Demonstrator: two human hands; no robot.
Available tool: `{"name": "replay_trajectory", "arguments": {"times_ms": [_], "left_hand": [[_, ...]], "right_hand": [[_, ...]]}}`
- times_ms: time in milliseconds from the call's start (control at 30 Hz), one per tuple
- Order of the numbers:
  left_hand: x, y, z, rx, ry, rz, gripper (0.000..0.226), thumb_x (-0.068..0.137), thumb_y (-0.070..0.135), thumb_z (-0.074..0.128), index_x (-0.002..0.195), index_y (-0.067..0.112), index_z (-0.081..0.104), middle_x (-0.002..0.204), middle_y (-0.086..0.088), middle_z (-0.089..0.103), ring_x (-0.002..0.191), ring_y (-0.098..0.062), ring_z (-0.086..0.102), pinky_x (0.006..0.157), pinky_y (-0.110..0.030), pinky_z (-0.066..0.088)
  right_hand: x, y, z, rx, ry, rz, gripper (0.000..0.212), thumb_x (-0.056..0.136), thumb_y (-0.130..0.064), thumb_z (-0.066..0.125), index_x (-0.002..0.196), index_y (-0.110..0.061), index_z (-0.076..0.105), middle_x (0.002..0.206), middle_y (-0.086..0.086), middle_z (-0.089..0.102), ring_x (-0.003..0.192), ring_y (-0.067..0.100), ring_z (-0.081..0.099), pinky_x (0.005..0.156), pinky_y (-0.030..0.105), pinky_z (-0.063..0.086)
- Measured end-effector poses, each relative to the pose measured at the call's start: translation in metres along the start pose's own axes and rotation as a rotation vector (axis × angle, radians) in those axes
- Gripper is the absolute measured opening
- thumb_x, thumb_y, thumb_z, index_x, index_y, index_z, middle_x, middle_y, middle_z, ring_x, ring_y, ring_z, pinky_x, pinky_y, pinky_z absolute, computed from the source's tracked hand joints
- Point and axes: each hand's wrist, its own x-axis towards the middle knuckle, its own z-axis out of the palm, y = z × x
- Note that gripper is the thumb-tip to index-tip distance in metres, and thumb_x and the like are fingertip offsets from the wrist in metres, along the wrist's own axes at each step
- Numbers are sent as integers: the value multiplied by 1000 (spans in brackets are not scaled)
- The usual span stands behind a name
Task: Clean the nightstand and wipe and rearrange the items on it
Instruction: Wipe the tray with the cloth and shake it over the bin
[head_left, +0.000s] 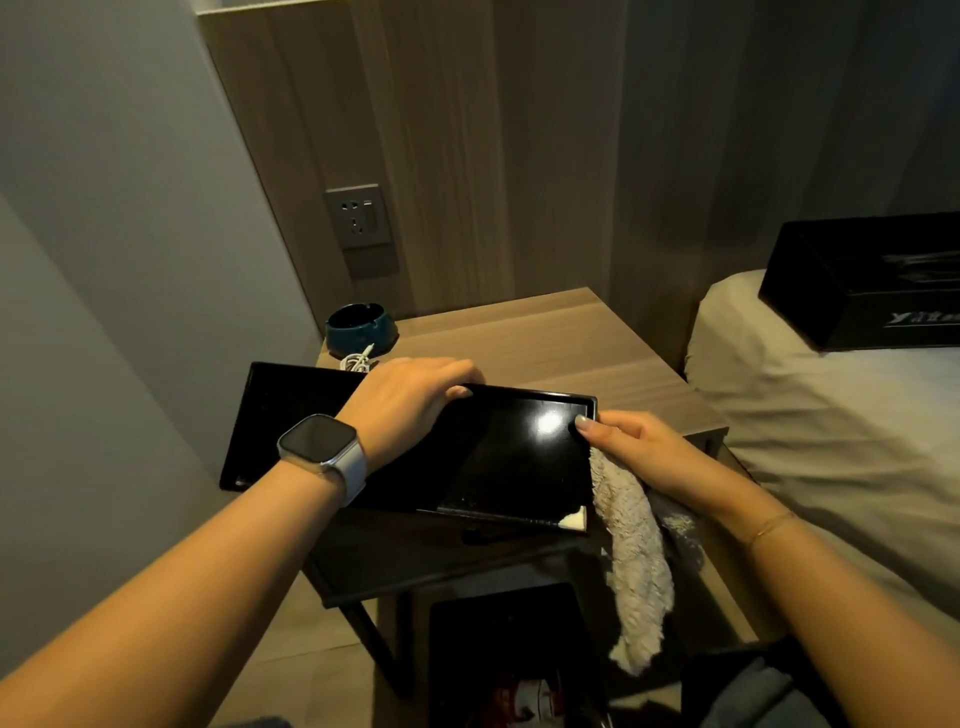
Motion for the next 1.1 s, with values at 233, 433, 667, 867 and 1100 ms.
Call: {"name": "replay_trajectory", "arguments": {"times_ms": [233,433,667,867,1100], "left_hand": [[-32,13,11,59,-32,-85,20,99,27,45,114,25,57,113,6,64,104,-18,59,89,-37,40],[-88,42,5,-29,241,-384,18,96,31,49,110,26,60,107,12,60,101,-8,55,86,-30,43],[-202,130,65,-1330,492,-1310,8,89,20,63,96,18,65,78,3,62,71,-12,55,63,-25,43],[-235,122,98,-1262,410,-1498,18,86,32,67,96,18,61,90,0,63,88,-17,60,67,-26,44],[-228,60,81,-125,174,-673,41,82,38,69,118,27,52,118,7,47,113,-12,41,92,-31,33]], "right_hand": [[-17,31,39,-7,172,-86,60,83,-48,62,97,11,59,68,15,51,61,15,46,63,30,36],[-33,48,68,15,183,-65,78,69,-64,65,101,7,62,99,38,58,93,50,59,80,49,50],[-50,67,83,-76,132,22,43,94,-27,55,95,17,55,85,36,57,73,38,59,70,40,48],[-59,82,106,-165,75,86,39,95,-25,54,80,12,53,67,10,50,61,16,48,57,22,41],[-54,90,113,-186,38,98,37,95,-24,53,80,10,52,67,15,51,63,18,50,63,28,43]]}}
